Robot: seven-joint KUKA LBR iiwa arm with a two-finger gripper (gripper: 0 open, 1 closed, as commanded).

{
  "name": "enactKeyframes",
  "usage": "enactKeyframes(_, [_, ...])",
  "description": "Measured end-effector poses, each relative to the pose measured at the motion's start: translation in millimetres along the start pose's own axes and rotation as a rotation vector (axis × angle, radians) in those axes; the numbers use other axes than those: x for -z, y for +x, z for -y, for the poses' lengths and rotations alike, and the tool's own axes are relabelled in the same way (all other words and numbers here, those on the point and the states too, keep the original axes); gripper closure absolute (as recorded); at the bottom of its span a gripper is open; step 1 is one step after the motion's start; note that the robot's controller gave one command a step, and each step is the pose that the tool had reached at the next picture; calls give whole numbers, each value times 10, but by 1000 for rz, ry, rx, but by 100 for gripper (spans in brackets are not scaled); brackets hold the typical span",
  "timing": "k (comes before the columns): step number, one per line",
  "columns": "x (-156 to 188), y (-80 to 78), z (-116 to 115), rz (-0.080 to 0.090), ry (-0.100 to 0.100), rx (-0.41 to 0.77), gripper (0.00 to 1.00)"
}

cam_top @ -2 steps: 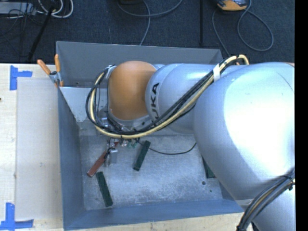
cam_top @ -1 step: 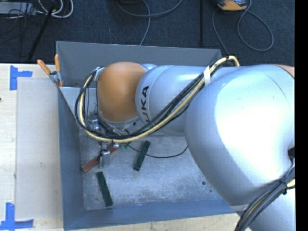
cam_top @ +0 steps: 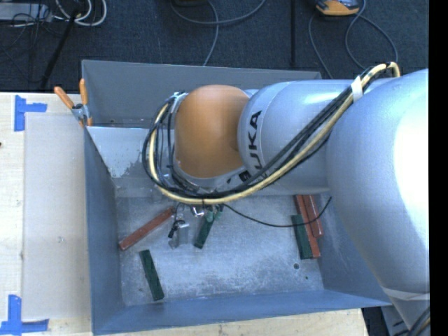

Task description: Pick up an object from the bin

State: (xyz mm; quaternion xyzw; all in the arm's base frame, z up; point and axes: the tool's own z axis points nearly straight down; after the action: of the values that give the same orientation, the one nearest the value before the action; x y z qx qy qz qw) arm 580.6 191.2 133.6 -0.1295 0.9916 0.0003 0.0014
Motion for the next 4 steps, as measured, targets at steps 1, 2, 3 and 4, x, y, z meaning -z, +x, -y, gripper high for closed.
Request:
enactKeyframes(1, [-538, -370, 110, -3, -1, 419, 0])
enactKeyframes(2, [-523, -376, 109, -2, -2, 415, 100])
enactKeyframes(3, [641, -377, -67, 8, 0, 392, 100])
enactKeyframes(4, [212, 10, -529, -9, -4, 470, 100])
